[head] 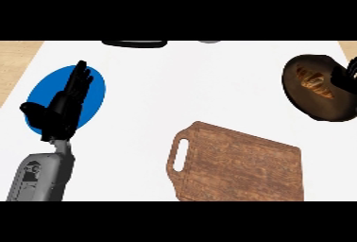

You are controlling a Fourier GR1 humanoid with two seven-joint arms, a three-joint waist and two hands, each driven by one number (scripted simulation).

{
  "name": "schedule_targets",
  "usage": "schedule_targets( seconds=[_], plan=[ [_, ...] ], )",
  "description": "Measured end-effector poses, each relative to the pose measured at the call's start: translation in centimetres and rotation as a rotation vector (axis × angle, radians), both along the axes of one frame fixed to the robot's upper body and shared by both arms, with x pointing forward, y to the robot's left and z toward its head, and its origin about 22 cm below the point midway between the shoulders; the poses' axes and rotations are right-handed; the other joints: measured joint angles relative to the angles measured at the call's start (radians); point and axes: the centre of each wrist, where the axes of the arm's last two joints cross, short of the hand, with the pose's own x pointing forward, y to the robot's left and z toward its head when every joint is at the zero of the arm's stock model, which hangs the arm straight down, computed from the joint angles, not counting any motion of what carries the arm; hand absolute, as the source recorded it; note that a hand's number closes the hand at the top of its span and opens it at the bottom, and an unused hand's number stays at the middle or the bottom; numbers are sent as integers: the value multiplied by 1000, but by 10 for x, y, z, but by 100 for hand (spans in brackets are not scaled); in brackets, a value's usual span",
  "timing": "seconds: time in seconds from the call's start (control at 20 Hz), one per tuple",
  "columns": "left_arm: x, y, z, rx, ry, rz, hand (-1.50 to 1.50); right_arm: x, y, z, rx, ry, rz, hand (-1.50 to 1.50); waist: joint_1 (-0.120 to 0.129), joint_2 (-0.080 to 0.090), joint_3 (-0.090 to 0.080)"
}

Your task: Pick the croissant from the cutting board and place it in the pan

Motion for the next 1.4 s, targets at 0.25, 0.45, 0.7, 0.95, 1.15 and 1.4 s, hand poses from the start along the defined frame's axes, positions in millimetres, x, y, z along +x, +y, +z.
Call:
schedule_targets(
  seconds=[0.25, 0.45, 0.7, 0.95, 1.15, 1.4],
  plan=[
    [3, -6, 4, -5, -4, -10, 0, -7, -6, -20, 184, 103, 38, -150, 9, 5, 2],
    [3, -6, 5, -2, -11, -10, 0, -12, -10, -29, 303, 155, 96, -150, 14, 8, 3],
    [4, -9, 4, -6, -6, -5, 0, -18, -16, -34, 358, 87, 148, -150, 7, 5, 3],
    [2, -2, 2, -2, 4, 12, 0, -25, -24, -36, 447, -90, 169, -150, -13, -5, 2],
    [0, 7, 1, -1, 12, 32, 0, -40, -40, -42, 560, -176, 203, -150, -30, -13, 0],
    [-7, 8, -5, 0, 22, 48, 0, -72, -67, -55, 674, -204, 309, -150, -54, -26, -3]
  ],
)
